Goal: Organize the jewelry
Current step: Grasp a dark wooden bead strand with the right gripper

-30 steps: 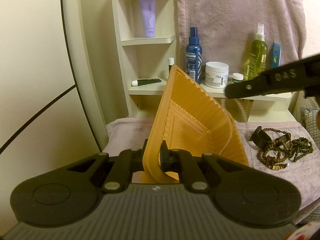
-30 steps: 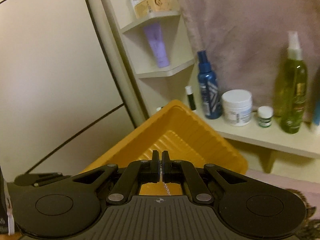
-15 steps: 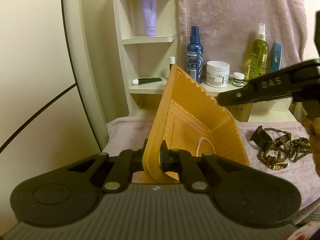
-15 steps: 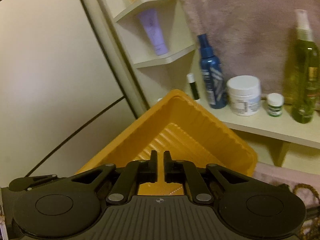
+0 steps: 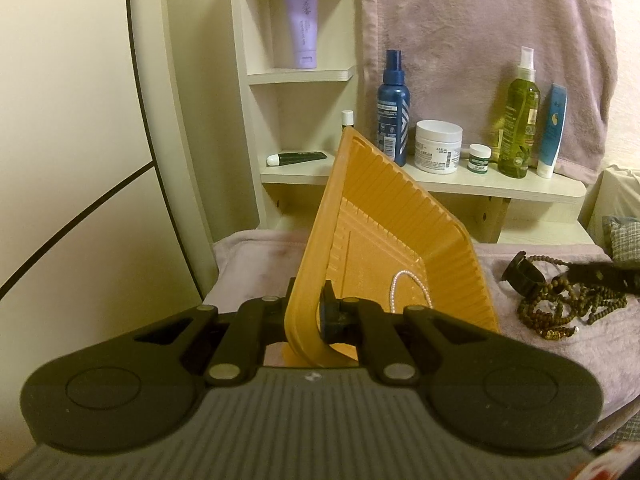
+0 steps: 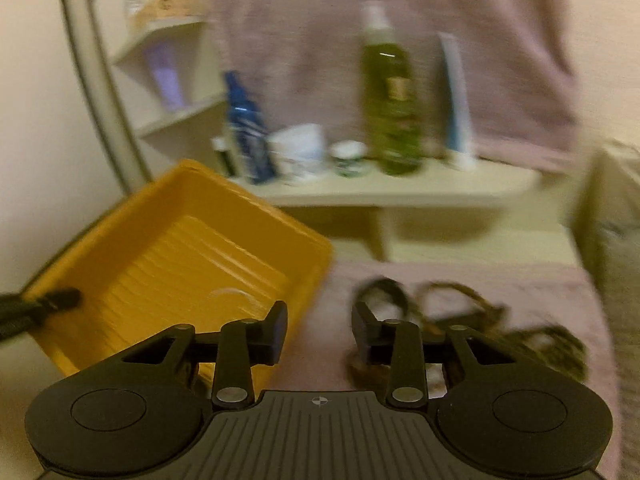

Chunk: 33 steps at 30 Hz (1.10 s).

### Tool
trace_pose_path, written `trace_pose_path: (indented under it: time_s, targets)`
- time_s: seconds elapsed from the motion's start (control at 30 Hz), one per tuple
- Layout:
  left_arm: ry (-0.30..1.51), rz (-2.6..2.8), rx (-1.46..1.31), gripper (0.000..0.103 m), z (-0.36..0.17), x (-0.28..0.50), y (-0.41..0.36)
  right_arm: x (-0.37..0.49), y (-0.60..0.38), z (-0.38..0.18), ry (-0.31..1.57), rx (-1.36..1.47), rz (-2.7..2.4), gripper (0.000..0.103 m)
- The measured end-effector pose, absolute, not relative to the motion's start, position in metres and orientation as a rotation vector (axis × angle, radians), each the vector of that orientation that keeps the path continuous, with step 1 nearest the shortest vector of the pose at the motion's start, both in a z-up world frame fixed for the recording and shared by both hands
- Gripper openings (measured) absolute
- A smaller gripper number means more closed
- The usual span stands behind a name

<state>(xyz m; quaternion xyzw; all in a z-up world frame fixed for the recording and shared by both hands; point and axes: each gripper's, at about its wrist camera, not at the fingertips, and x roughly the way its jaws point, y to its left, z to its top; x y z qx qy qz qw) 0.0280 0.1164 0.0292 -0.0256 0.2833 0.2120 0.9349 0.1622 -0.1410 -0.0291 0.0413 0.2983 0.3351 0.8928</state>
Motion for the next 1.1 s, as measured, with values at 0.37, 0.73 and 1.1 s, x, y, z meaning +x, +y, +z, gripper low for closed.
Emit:
trace_pose_path:
  time_s: [0.37,0.73,1.1]
  targets:
    - [0.580,0.434,-0.046,0.007,0.030,0.028,0.117,0.145,-0.203,-0.064,0.685,0.144,0.473,0.039]
    - [0.581,0.435,-0.045,0.007,0.030,0.028,0.117,0.153,-0.219,-0.076,0.683,0.109,0.392,0.039]
    - [0.583,0.436,-0.034,0.007,0.031,0.031,0.116,0.176,-0.199,-0.080,0.674,0.097,0.428,0.039]
